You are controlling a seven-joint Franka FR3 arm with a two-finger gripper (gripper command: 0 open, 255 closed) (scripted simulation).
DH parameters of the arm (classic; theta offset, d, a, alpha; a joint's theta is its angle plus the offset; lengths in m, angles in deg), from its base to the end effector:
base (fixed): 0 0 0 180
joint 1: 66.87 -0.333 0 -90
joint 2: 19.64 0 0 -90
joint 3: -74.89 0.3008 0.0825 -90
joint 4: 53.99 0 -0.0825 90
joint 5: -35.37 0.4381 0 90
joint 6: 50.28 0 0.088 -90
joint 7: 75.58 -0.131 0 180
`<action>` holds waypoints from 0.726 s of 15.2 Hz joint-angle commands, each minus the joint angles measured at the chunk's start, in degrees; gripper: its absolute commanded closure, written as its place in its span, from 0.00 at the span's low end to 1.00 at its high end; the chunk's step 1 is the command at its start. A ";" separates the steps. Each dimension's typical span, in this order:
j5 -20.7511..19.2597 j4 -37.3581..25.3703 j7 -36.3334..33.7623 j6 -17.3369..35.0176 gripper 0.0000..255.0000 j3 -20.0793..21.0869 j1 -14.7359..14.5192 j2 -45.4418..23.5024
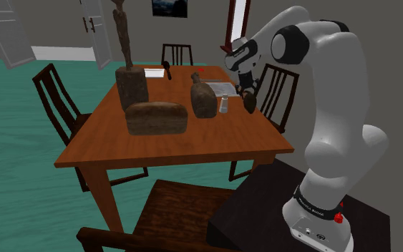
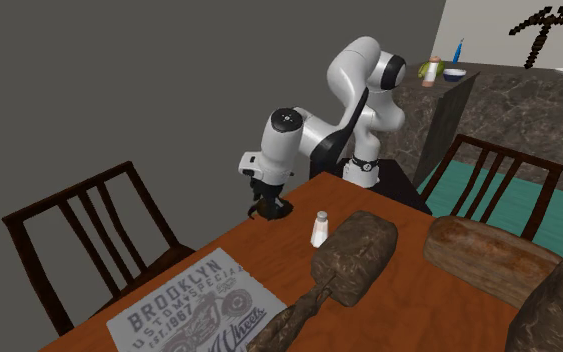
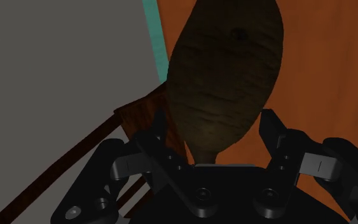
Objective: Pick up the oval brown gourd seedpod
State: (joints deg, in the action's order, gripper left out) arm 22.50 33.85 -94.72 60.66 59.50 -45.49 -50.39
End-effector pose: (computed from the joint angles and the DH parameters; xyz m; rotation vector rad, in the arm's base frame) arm 0.5773 -0.4321 0.2872 2.5587 -1.1641 -0.2393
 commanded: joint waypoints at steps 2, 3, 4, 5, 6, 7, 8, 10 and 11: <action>-0.03 -1.13 0.53 -1.90 1.00 -0.10 -0.04 0.87; -0.04 -1.52 0.69 -2.52 1.00 -0.12 -0.06 1.12; -0.04 -1.92 0.85 -3.14 1.00 -0.14 -0.08 1.36; -0.05 -2.34 1.01 -3.76 1.00 -0.17 -0.10 1.59; -0.05 -2.78 1.18 -4.39 1.00 -0.19 -0.12 1.81; -0.05 -3.23 1.34 -5.02 1.00 -0.21 -0.13 2.02; -0.05 -3.69 1.51 -5.66 1.00 -0.23 -0.15 2.22; -0.05 -4.23 1.70 -6.40 1.00 -0.26 -0.16 2.44; -0.05 -4.25 1.70 -6.40 1.00 -0.26 -0.16 2.43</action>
